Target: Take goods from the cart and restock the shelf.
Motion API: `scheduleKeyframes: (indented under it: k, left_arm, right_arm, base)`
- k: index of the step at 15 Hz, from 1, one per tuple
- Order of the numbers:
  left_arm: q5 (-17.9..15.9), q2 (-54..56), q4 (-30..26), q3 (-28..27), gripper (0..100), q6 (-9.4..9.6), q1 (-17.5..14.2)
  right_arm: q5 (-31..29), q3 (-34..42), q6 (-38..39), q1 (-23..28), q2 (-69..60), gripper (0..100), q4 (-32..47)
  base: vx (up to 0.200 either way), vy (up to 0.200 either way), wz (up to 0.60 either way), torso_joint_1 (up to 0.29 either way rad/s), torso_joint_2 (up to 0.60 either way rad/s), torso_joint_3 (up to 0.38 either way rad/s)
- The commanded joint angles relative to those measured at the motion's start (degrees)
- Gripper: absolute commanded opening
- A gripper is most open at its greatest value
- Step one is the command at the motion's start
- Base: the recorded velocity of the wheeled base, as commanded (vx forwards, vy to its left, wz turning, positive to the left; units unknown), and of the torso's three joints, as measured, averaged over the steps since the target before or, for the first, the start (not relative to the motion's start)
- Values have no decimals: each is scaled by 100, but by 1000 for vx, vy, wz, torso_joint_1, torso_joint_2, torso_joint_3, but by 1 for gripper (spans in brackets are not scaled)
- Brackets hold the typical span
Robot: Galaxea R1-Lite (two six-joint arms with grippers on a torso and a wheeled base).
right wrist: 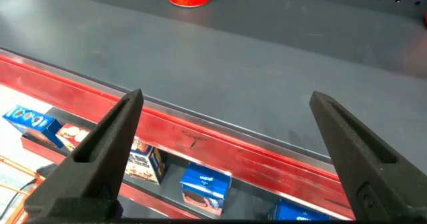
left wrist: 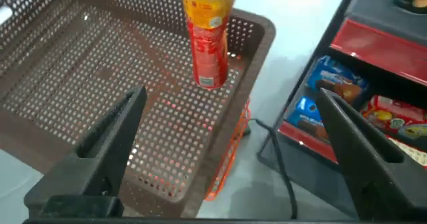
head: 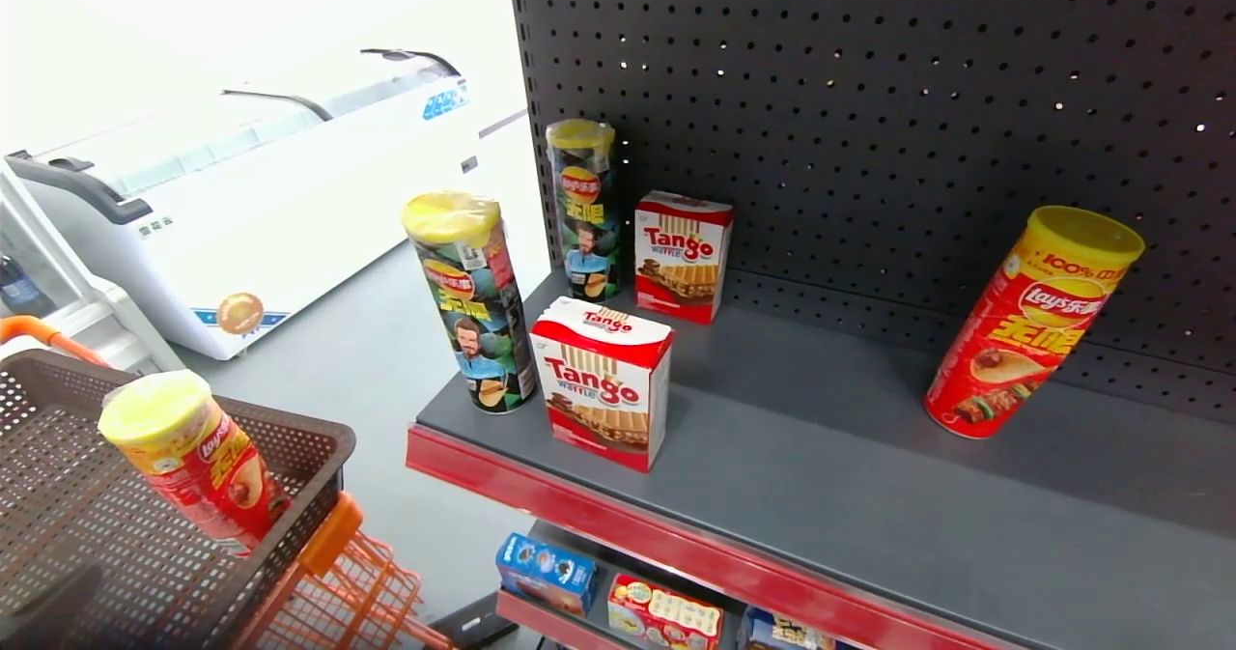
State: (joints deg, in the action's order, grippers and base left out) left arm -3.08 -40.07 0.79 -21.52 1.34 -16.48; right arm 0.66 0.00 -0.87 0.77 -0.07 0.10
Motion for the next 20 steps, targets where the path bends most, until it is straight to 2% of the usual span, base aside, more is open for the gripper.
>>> scheduleKeyframes:
  k: [1,2,5,7,10,13,16,20]
  left_arm:
    - [-131,-1688,967,7,100,7,-356]
    - [-131,-1978,1362,42,100,7,-321]
    - [-140,-2980,3155,517,100,-20,-189]
    - [-122,-3525,4052,912,100,59,-241]
    - [-122,-4712,5581,1062,100,68,-321]
    - [-131,-5459,6284,1167,100,59,-180]
    - [-131,-6074,7145,1211,100,50,-189]
    - [-122,-6303,7488,1194,100,15,-189]
  right_arm:
    - [4,0,-1,2,7,100,-1]
    - [4,0,-1,2,7,100,-1]
    - [4,0,-1,2,7,100,-1]
    - [4,0,-1,2,7,100,-1]
    - [4,0,-1,11,7,100,-1]
    - [4,0,-1,2,7,100,-1]
    - [4,0,-1,2,7,100,-1]
    - [4,0,-1,2,7,100,-1]
  base:
    - [0,0,0,0,0,0]
    - [0,0,0,0,0,0]
    - [0,0,0,0,0,0]
    - [0,0,0,0,0,0]
    - [0,0,0,0,0,0]
    - [0,0,0,0,0,0]
    - [0,0,0,0,0,0]
    - [0,0,0,0,0,0]
